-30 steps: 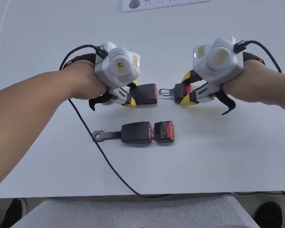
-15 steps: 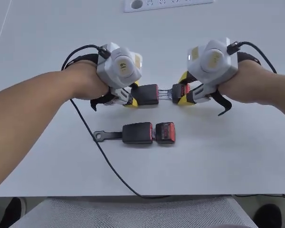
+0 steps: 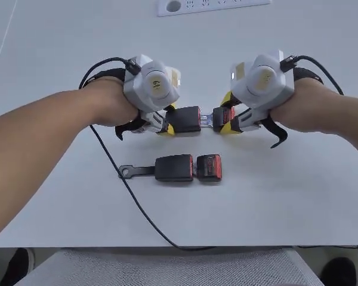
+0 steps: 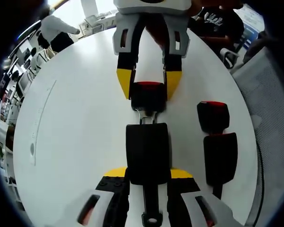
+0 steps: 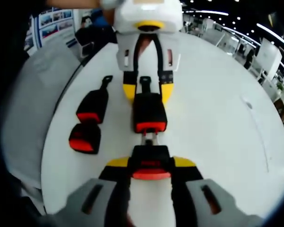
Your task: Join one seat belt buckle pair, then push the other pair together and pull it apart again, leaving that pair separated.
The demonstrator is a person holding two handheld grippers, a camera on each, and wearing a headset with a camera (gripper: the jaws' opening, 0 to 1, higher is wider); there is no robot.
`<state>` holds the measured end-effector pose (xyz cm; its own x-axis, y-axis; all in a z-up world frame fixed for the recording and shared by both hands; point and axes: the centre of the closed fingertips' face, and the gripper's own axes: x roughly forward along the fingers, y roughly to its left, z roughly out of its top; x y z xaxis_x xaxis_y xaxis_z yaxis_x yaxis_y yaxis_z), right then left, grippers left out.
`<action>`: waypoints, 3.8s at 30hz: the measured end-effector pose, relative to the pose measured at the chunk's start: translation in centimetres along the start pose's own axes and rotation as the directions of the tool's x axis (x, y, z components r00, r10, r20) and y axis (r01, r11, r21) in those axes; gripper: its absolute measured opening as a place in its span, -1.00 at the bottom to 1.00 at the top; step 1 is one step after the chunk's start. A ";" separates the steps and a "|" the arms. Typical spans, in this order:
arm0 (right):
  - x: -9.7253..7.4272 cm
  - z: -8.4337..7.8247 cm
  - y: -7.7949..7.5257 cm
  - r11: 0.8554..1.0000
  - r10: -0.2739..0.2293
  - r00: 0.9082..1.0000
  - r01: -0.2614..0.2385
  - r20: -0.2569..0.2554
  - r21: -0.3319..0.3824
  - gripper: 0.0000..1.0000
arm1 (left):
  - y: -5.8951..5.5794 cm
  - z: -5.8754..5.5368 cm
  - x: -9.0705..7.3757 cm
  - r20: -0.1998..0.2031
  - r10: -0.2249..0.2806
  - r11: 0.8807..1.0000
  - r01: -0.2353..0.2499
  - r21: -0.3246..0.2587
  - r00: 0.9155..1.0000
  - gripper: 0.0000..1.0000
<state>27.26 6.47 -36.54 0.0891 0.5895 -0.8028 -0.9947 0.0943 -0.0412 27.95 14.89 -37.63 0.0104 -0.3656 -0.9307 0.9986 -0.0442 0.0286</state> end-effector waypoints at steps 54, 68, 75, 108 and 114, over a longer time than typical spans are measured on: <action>0.6 2.0 0.9 1.000 0.004 1.000 -0.004 -0.002 0.022 -0.42 | 0.1 -0.1 0.2 -0.006 -0.003 0.999 0.003 0.035 1.000 -0.42; 0.0 0.7 0.6 0.999 -0.010 1.000 0.010 -0.011 0.041 -0.41 | 0.0 0.0 0.2 -0.013 -0.003 0.999 0.003 0.042 1.000 -0.41; -0.2 0.4 0.7 0.999 -0.004 1.000 0.005 -0.009 0.032 -0.41 | 0.1 0.0 0.2 -0.025 -0.002 0.999 0.003 0.037 1.000 -0.41; -6.1 -8.0 0.4 0.998 -0.061 0.992 0.064 -0.115 0.020 -0.36 | -0.5 0.4 0.0 -0.025 0.000 0.999 0.001 0.046 1.000 -0.39; -6.9 -9.0 0.6 0.998 -0.065 0.989 0.067 -0.133 0.010 -0.35 | -0.8 0.6 -0.1 -0.031 -0.007 0.999 0.008 0.044 0.999 -0.39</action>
<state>25.64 -4.79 -36.41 0.1458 0.4700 -0.8705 -0.9860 0.1413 -0.0889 27.12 14.37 -37.30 0.0052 -0.3363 -0.9417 0.9954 -0.0884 0.0370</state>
